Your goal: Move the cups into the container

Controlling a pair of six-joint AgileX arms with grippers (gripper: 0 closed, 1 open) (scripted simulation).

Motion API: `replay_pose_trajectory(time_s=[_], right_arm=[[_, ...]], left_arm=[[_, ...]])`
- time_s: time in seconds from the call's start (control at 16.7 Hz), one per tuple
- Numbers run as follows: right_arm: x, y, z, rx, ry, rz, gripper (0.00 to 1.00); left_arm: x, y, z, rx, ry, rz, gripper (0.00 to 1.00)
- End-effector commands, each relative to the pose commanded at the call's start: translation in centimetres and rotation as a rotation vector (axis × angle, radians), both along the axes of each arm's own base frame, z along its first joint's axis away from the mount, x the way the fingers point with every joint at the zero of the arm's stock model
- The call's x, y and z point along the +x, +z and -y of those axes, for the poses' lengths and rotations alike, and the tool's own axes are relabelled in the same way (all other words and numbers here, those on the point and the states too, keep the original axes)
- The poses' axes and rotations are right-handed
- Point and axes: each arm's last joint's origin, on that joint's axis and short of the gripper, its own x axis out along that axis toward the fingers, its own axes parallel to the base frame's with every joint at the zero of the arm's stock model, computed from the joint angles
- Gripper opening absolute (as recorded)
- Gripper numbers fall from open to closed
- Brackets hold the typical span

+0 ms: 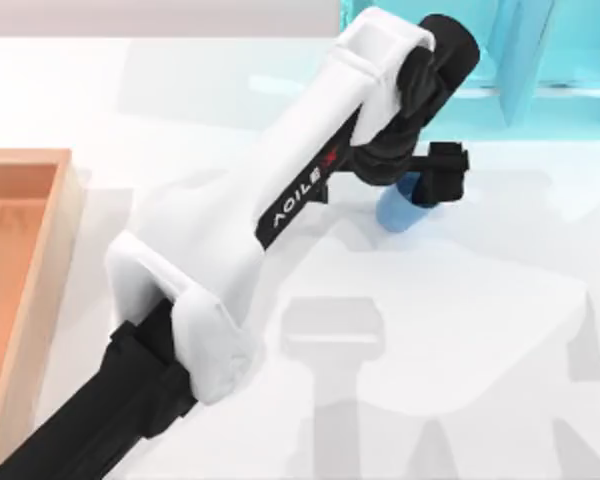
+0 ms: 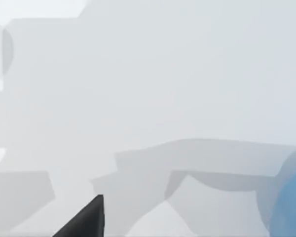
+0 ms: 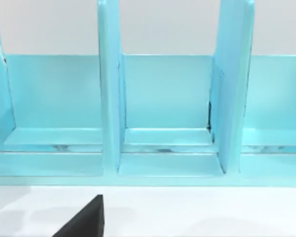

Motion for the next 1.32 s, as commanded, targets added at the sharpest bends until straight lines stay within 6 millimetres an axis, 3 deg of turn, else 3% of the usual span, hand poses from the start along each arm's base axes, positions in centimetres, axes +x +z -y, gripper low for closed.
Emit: replay_pose_trajectory(time_s=[0.12, 0.9, 1.32], right_arm=[[0.0, 0.0, 0.0, 0.0, 0.0, 0.0, 1.0], [0.0, 0.0, 0.0, 0.0, 0.0, 0.0, 1.0], [0.0, 0.0, 0.0, 0.0, 0.0, 0.0, 1.0]], left_arm=[[0.0, 0.0, 0.0, 0.0, 0.0, 0.0, 1.0], [0.0, 0.0, 0.0, 0.0, 0.0, 0.0, 0.02], [0.0, 0.0, 0.0, 0.0, 0.0, 0.0, 0.0]])
